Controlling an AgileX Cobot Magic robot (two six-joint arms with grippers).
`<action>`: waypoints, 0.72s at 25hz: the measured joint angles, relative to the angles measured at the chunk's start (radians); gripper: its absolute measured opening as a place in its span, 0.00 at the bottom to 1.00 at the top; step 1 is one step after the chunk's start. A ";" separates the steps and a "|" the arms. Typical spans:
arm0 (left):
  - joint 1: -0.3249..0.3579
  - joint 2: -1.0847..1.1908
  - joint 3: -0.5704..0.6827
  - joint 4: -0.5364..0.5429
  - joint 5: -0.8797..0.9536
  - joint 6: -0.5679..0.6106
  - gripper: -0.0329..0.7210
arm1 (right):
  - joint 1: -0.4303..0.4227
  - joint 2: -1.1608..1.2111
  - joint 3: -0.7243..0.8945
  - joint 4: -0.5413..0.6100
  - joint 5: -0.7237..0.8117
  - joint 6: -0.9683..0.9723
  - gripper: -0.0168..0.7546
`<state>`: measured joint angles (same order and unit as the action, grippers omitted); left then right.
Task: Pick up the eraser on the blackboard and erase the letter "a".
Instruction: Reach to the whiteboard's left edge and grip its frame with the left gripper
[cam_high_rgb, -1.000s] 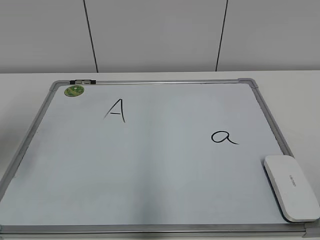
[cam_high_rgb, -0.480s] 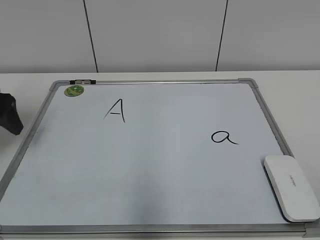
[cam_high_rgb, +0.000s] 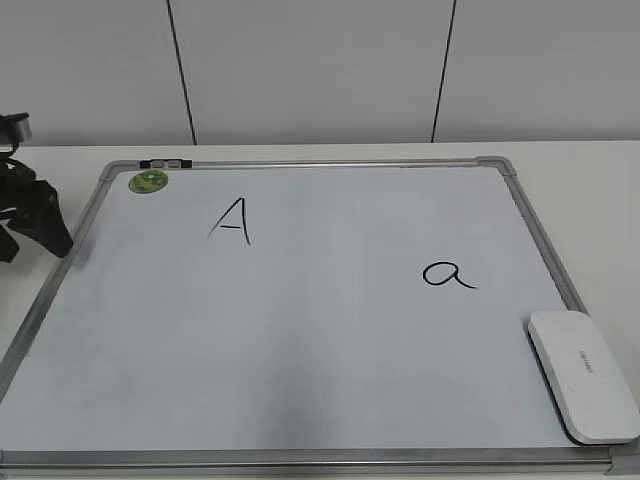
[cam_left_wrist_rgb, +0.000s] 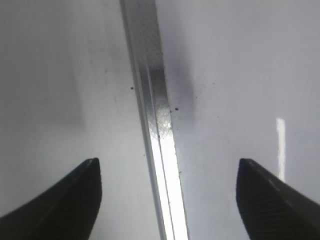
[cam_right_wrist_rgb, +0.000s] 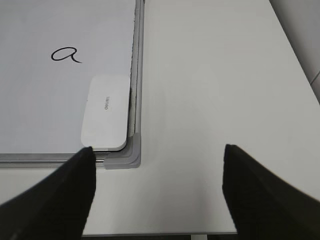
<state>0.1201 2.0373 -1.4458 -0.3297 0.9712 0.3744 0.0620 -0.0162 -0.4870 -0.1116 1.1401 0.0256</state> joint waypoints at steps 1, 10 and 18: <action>0.000 0.019 -0.016 -0.002 0.008 0.004 0.87 | 0.000 0.000 0.000 0.000 0.000 0.000 0.78; 0.027 0.100 -0.082 -0.027 0.023 0.027 0.85 | 0.000 0.000 0.000 0.000 0.000 0.000 0.78; 0.043 0.110 -0.082 -0.046 0.024 0.056 0.83 | 0.000 0.000 0.000 0.000 0.000 0.000 0.78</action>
<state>0.1631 2.1472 -1.5278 -0.3753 0.9955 0.4307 0.0620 -0.0162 -0.4870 -0.1116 1.1401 0.0256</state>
